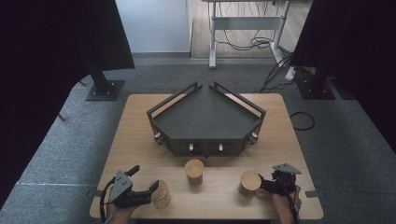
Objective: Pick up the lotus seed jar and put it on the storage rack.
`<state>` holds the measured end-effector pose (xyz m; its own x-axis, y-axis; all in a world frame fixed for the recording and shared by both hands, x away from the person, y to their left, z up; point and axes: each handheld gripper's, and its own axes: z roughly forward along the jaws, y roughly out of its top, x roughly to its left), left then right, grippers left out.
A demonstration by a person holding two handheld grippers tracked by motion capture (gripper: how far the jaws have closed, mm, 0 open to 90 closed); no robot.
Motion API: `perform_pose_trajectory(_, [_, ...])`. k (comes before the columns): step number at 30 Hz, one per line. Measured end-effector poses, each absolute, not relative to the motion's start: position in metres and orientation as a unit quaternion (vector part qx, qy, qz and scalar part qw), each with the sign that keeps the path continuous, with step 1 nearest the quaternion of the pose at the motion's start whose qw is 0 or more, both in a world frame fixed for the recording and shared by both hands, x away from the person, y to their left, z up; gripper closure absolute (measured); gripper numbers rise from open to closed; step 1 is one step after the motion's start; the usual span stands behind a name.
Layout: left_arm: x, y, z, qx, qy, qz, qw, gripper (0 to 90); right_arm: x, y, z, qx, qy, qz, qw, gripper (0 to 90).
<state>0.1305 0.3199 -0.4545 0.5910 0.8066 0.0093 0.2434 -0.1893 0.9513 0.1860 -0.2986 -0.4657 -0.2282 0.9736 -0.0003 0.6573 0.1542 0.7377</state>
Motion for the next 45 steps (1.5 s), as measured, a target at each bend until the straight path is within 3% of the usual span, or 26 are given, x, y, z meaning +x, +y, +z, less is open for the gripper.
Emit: perform_pose_trajectory(45, [0.125,0.303,-0.458,0.739,0.331,0.246,0.533,7.3,0.186,-0.299,-0.466,0.568,0.718,0.316,0.250,11.6])
